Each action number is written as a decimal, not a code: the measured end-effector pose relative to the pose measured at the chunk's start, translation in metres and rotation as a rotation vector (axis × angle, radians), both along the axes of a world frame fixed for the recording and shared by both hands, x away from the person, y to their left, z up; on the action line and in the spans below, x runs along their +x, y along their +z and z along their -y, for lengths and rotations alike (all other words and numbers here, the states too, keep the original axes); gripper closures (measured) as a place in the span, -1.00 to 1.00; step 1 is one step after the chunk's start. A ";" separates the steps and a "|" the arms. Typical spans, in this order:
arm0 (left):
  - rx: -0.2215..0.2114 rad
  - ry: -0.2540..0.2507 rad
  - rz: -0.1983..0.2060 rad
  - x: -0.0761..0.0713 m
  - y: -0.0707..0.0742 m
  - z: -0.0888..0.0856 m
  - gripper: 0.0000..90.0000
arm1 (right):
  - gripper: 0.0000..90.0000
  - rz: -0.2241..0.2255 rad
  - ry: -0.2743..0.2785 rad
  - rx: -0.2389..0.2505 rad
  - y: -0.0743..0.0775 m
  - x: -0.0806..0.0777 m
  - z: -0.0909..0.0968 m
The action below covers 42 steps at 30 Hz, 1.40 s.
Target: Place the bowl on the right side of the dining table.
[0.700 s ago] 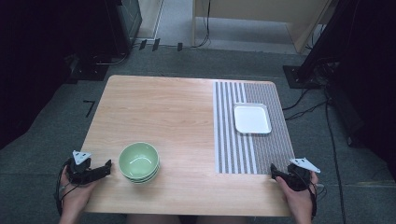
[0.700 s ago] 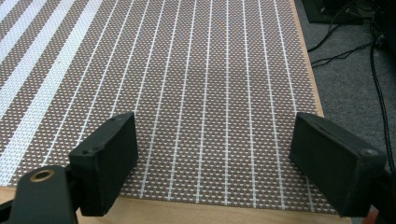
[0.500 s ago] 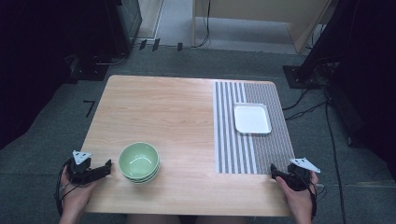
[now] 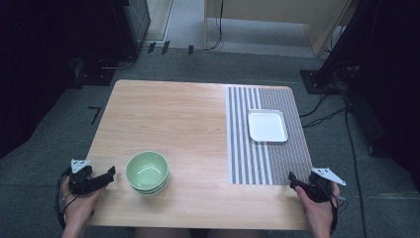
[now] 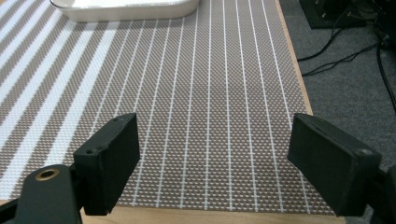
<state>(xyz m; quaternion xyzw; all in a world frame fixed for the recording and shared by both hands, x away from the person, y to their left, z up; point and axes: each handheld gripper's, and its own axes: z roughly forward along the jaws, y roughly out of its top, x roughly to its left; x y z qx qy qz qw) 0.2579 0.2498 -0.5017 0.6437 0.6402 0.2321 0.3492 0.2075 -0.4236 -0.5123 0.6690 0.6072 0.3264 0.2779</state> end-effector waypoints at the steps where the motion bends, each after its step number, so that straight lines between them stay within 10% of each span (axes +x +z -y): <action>1: -0.029 -0.013 0.021 -0.001 0.004 0.000 -0.66 | -0.62 0.003 0.000 -0.002 0.001 0.000 -0.001; 13: -0.179 -0.067 0.202 -0.017 0.042 0.014 -0.65 | -0.63 0.012 0.006 -0.017 0.007 0.000 -0.009; 21: -0.201 -0.111 0.266 -0.027 0.059 0.029 -0.65 | -0.62 0.016 0.009 -0.019 0.010 0.001 -0.015; 32: -0.162 -0.224 0.263 -0.032 0.058 0.053 -0.65 | -0.62 0.036 0.032 -0.032 0.017 0.002 -0.026; 42: -0.078 -0.308 0.174 -0.027 0.040 0.066 -0.64 | -0.62 0.071 0.092 -0.043 0.027 0.003 -0.049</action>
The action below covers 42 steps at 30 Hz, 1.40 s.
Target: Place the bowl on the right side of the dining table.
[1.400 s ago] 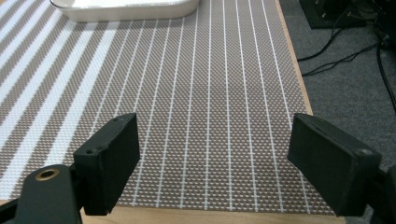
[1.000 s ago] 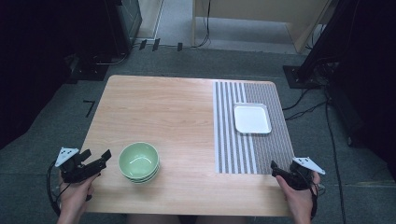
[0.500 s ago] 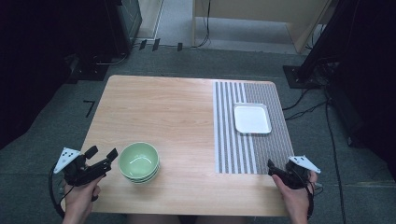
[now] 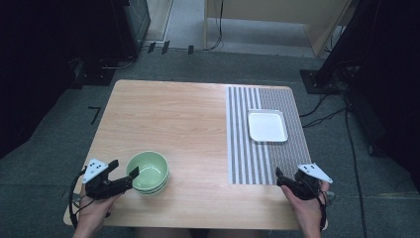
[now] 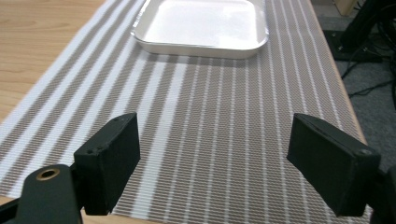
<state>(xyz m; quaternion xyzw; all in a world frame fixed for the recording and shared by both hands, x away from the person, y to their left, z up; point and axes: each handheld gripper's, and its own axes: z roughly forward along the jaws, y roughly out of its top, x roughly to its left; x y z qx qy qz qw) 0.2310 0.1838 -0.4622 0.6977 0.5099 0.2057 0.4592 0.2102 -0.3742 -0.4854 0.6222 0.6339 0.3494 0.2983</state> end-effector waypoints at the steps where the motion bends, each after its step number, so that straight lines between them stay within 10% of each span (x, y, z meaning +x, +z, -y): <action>1: 0.015 -0.005 -0.007 0.001 -0.003 0.000 -0.62 | -0.61 0.006 0.012 0.017 0.002 0.001 -0.005; 15: 0.027 -0.039 -0.049 0.004 -0.014 0.013 -0.07 | -0.50 0.052 0.109 0.012 0.023 0.008 -0.047; 30: 0.094 0.013 0.027 -0.002 -0.006 0.018 0.68 | -0.26 0.107 0.243 0.040 0.047 0.023 -0.108; 42: 0.125 0.036 0.032 -0.001 -0.003 0.022 0.76 | -0.10 0.142 0.304 0.045 0.054 0.032 -0.142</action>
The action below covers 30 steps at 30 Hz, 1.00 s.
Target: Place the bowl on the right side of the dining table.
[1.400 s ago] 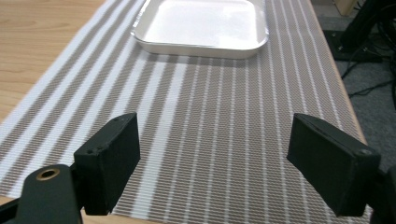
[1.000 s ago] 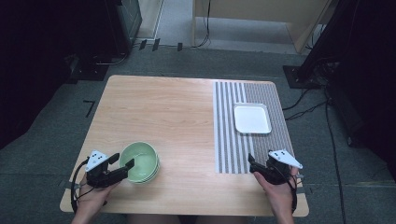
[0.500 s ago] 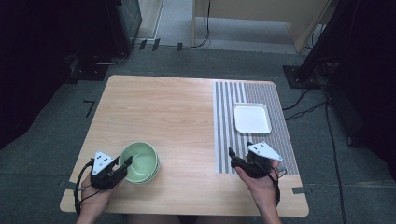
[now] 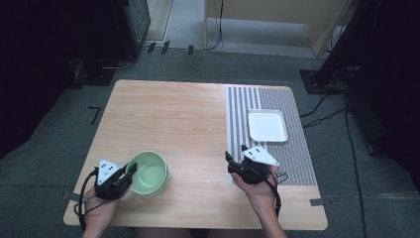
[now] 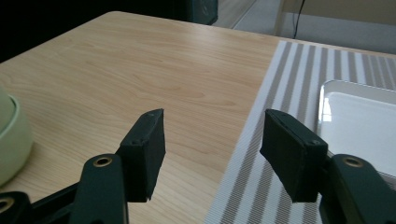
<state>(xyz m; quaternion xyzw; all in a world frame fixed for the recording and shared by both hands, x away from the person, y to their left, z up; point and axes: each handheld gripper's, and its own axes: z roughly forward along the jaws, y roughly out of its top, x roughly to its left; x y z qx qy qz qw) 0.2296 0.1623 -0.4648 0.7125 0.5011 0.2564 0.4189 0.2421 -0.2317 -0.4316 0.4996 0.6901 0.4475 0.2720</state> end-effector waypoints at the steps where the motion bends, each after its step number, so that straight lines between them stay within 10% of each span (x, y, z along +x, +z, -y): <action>1: 0.001 0.000 0.002 0.000 0.000 0.000 0.77 | -0.10 0.001 0.008 0.006 0.001 0.001 -0.004; 30: 0.020 -0.013 0.036 0.000 0.014 -0.001 0.84 | 0.29 -0.011 0.219 0.112 0.012 0.009 -0.084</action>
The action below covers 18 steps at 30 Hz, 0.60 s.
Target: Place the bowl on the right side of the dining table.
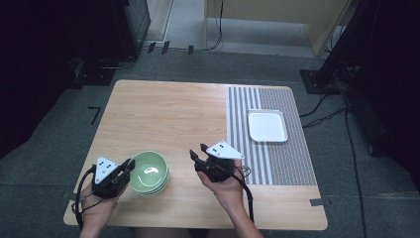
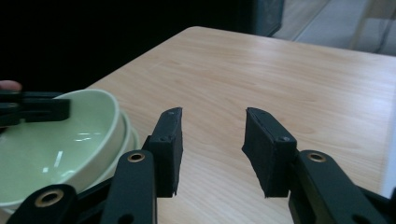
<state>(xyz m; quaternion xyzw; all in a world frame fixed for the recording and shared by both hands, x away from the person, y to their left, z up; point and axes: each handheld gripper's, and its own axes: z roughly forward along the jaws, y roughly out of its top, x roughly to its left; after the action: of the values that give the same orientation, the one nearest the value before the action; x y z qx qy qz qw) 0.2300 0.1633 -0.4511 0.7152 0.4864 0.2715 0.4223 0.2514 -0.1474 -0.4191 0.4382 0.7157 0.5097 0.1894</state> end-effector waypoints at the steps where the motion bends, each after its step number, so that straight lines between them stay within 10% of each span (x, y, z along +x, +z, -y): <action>1: 0.006 0.000 0.007 0.000 0.001 0.000 0.85 | 0.30 -0.006 0.015 0.005 0.000 0.001 -0.003; 18: 0.016 -0.017 0.052 -0.002 0.008 0.002 0.88 | 0.43 -0.070 0.170 0.023 -0.012 0.008 -0.064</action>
<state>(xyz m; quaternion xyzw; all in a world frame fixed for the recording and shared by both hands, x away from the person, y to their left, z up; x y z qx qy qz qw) 0.2276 0.1617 -0.4436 0.7155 0.4670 0.2901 0.4312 0.2593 -0.0831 -0.4306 0.3953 0.7507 0.5166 0.1153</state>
